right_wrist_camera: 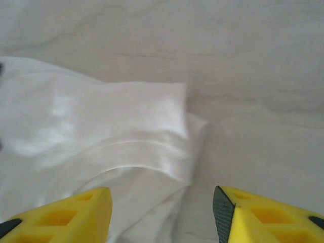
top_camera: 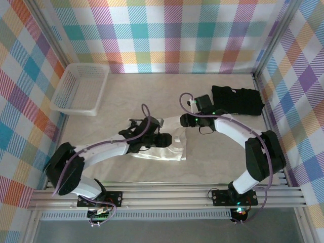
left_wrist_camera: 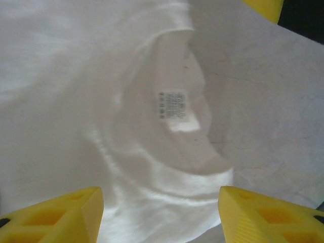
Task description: Fold the inside-out t-shirt
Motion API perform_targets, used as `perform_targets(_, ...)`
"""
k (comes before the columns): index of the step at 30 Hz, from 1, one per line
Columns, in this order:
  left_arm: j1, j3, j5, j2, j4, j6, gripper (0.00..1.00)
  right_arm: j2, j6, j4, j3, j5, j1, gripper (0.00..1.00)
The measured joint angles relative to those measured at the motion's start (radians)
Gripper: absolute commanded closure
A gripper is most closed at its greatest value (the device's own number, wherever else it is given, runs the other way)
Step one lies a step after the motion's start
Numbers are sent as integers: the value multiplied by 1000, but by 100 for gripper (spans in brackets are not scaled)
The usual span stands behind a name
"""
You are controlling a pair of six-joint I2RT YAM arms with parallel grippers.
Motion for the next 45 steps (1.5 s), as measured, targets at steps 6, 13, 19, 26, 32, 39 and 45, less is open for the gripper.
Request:
perform_targets(6,-94,41,34,216,143,-2,44,-8,72,-7,-19,-66,-60,49)
perform_targets(13,-131,121,56,321,188,16,42,-94,121,-37,-68,-52,-159,43)
perform_targets(19,-28,23,-27,55,51,54,40,-256,143,-25,-209,-77,-68,44)
perform_targets(26,399,-58,-19,-158,-30,44,39,-235,225,29,-251,-184,232,52)
perform_targets(32,459,-95,76,-31,-131,48,41,-110,307,19,-287,-202,262,53)
perform_targets(39,418,-213,141,-64,-159,59,40,25,312,-14,-228,-200,130,55)
perform_targets(45,159,-280,167,-149,-122,12,38,206,261,-21,9,-158,39,54)
